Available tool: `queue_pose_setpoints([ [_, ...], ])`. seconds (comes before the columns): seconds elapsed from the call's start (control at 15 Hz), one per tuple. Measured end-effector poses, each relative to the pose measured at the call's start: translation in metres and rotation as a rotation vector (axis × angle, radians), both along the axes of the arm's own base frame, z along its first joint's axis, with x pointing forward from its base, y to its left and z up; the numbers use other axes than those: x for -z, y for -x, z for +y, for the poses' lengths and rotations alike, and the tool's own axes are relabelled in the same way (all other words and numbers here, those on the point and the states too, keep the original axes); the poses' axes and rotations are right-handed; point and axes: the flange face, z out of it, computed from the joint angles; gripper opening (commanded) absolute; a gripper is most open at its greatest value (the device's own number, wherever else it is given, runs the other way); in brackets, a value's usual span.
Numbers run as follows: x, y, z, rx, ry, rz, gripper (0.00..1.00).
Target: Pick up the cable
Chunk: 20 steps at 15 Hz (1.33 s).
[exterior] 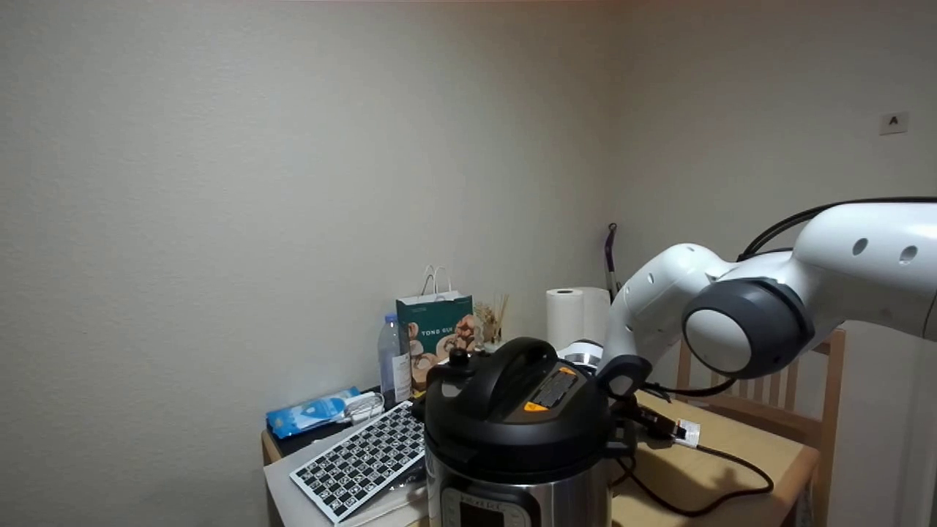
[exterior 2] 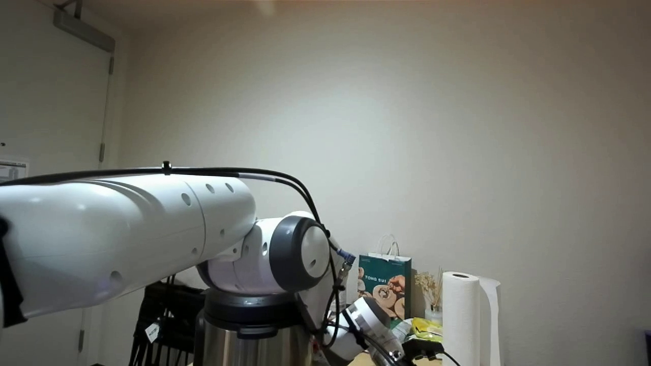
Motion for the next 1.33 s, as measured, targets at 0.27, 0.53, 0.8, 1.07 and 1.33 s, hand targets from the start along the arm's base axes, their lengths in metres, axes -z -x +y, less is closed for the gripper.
queue_pose_setpoints([
  [0.27, 0.014, 0.011, 0.014, 0.016, 0.051, 0.089, 0.03],
  [0.53, 0.013, 0.01, 0.015, 0.029, 0.064, 0.104, 0.11],
  [0.8, 0.012, 0.01, 0.012, 0.032, 0.065, 0.102, 0.61],
  [1.07, -0.014, -0.007, 0.005, 0.024, 0.027, 0.001, 0.83],
  [1.33, -0.093, -0.02, -0.035, 0.076, -0.057, -0.165, 1.0],
])
